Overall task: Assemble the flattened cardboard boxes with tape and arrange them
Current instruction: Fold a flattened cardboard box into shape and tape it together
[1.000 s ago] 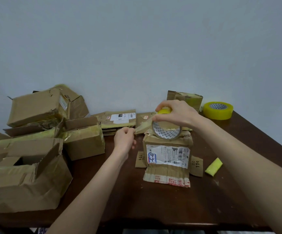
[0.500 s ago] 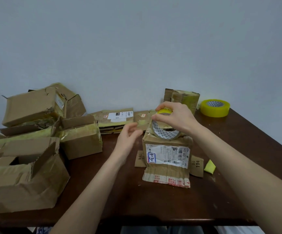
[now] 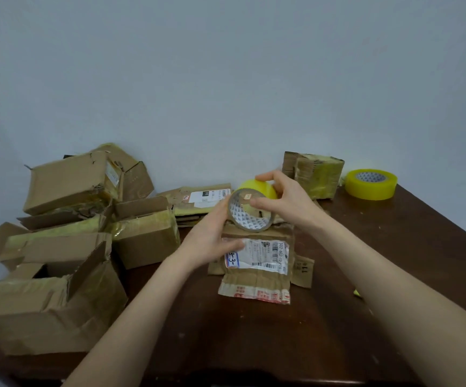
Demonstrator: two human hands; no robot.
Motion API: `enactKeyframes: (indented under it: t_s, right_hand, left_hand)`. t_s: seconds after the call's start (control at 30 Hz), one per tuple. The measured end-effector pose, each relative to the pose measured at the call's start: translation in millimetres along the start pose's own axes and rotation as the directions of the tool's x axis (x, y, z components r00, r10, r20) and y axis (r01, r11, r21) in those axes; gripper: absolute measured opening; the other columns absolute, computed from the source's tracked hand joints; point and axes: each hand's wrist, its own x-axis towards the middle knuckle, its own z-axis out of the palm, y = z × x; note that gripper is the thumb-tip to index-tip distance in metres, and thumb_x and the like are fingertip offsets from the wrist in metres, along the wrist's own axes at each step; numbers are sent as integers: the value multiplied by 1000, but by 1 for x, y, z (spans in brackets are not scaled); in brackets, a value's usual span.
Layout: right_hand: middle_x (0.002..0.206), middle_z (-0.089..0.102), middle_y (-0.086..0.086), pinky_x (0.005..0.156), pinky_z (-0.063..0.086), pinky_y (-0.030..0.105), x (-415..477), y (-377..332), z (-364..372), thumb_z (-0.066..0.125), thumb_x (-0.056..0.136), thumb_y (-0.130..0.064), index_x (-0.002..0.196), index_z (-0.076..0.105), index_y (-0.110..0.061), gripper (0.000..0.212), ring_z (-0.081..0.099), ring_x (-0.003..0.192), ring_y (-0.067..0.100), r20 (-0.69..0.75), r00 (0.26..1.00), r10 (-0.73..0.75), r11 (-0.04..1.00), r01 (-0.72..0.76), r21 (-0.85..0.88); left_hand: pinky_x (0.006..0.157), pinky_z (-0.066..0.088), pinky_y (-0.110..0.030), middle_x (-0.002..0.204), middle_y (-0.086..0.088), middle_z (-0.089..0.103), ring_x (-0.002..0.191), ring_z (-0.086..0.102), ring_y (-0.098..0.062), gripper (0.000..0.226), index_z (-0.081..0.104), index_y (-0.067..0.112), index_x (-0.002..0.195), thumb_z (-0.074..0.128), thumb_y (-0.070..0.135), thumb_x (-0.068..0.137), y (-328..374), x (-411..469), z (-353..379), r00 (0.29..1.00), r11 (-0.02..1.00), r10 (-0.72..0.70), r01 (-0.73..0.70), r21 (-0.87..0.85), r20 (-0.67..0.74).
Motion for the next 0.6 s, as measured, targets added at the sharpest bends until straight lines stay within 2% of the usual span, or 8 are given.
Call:
enactKeyframes:
  t_s: [0.07, 0.13, 0.27, 0.37, 0.43, 0.53, 0.6]
  right_hand:
    - [105, 63, -4, 87, 52, 36, 3, 2, 6, 80, 75, -32, 114, 55, -32, 46, 63, 96, 19, 15, 1000, -17, 1000, 16, 24]
    - [103, 64, -5, 86, 50, 34, 5, 2, 7, 80, 75, -33, 114, 56, -32, 46, 62, 94, 16, 22, 999, -32, 999, 32, 3]
    - [106, 63, -10, 81, 44, 21, 8, -10, 0, 79, 77, -32, 118, 64, -27, 44, 58, 97, 8, 28, 997, -69, 988, 72, -135]
    - [100, 64, -14, 73, 41, 12, 7, -20, -11, 78, 76, -39, 107, 70, -29, 33, 57, 93, 4, 37, 996, -85, 968, 91, -234]
    - [93, 64, -15, 77, 44, 20, 4, -24, -20, 77, 74, -47, 102, 72, -29, 34, 56, 89, 4, 26, 998, -62, 948, 67, -311]
    - [73, 53, -22, 74, 41, 27, 3, -31, -35, 75, 72, -53, 96, 72, -31, 33, 51, 76, 5, 54, 998, -16, 913, 37, -406]
    - [75, 56, -19, 71, 45, 29, 2, -34, -42, 74, 70, -54, 89, 73, -35, 27, 55, 81, 10, 91, 996, 19, 880, 26, -475]
  left_hand:
    - [97, 44, -32, 138, 8, 51, 124, 49, -12, 72, 37, 27, 142, 73, 32, 80, 1, -5, 7, 997, 999, -45, 44, -9, -62]
    - [92, 46, -33, 132, 7, 56, 118, 54, -15, 65, 41, 27, 140, 70, 31, 83, -1, -8, 13, 994, 998, -56, 58, 15, -98]
    - [93, 47, -40, 138, 11, 49, 119, 52, -15, 65, 35, 32, 143, 65, 35, 86, -4, -7, 15, 997, 995, -34, 40, 91, -68]
    - [104, 41, -42, 149, 10, 38, 135, 37, -13, 67, 30, 29, 147, 60, 39, 88, -3, -8, 15, 998, 986, -43, 49, 160, -38]
    - [111, 32, -38, 154, 9, 29, 142, 26, -12, 68, 26, 25, 150, 59, 37, 91, 0, -9, 14, 998, 974, -59, 65, 218, -32]
    - [113, 25, -31, 157, 8, 23, 144, 19, -10, 67, 23, 24, 150, 57, 35, 93, 8, -11, 12, 998, 959, -55, 61, 277, -30]
    - [112, 24, -30, 157, 8, 22, 144, 19, -10, 67, 22, 24, 151, 56, 35, 94, 12, -12, 13, 998, 958, -51, 55, 280, -24]
